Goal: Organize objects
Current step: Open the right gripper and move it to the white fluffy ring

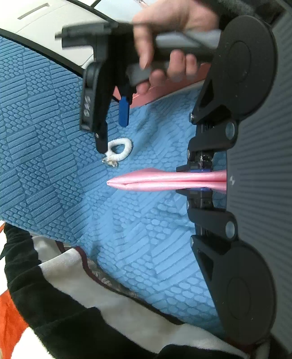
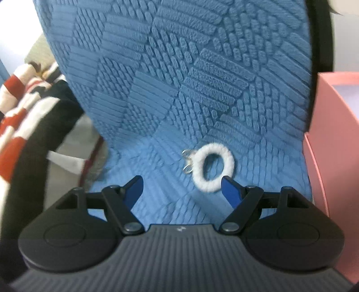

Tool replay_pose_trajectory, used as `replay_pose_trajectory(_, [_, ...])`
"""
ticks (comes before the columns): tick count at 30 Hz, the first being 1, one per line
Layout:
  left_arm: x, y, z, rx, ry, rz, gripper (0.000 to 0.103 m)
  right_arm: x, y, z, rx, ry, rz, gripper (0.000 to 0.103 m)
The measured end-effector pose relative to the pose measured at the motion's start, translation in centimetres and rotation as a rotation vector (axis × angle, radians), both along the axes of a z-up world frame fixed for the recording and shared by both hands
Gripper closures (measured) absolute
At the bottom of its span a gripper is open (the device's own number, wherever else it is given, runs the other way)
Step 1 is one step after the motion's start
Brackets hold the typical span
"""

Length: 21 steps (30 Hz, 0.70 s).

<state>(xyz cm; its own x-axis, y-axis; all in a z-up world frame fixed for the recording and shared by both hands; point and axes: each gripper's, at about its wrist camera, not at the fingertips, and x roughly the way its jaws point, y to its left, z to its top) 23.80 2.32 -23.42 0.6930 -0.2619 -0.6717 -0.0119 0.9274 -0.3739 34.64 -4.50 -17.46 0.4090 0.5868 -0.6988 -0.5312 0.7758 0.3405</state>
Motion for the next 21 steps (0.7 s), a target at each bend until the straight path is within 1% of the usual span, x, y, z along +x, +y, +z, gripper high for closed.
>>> replay_pose_trajectory(2, [0.1,0.1,0.0,0.003,-0.003,0.014,0.090,0.7,0.7,-0.6,-0.004,0.006,-0.007,0.025])
replay_pose_trajectory(5, [0.2,0.4,0.0,-0.005,0.004,0.028,0.090,1.7,1.3,-1.2,0.020,0.018,-0.020,0.028])
replay_pose_trajectory(6, [0.2,0.4,0.0,0.000,0.004,0.032,0.090,1.9,1.6,-1.3,0.012,0.018,-0.024,0.033])
replay_pose_trajectory(8, [0.2,0.5,0.0,0.007,0.003,0.039,0.090,2.4,2.3,-1.4,-0.010,0.003,-0.022,0.036])
replay_pose_trajectory(9, [0.2,0.5,0.1,0.007,0.001,0.041,0.090,2.6,2.6,-1.5,-0.015,-0.008,-0.023,0.043])
replay_pose_trajectory(10, [0.2,0.5,0.1,0.005,-0.001,0.042,0.090,2.8,2.7,-1.5,-0.013,-0.010,-0.022,0.045])
replay_pose_trajectory(12, [0.2,0.6,0.1,0.003,0.000,0.041,0.090,3.3,2.8,-1.5,0.004,-0.005,-0.033,0.046])
replay_pose_trajectory(16, [0.1,0.5,0.0,0.001,0.004,0.039,0.090,4.2,2.1,-1.5,-0.005,-0.008,-0.096,0.048])
replay_pose_trajectory(19, [0.1,0.6,-0.1,-0.008,0.005,0.037,0.090,4.3,1.2,-1.2,-0.025,-0.046,-0.138,0.048])
replay_pose_trajectory(21, [0.1,0.6,-0.1,-0.008,0.003,0.037,0.090,4.4,0.6,-1.2,-0.037,-0.054,-0.154,0.048])
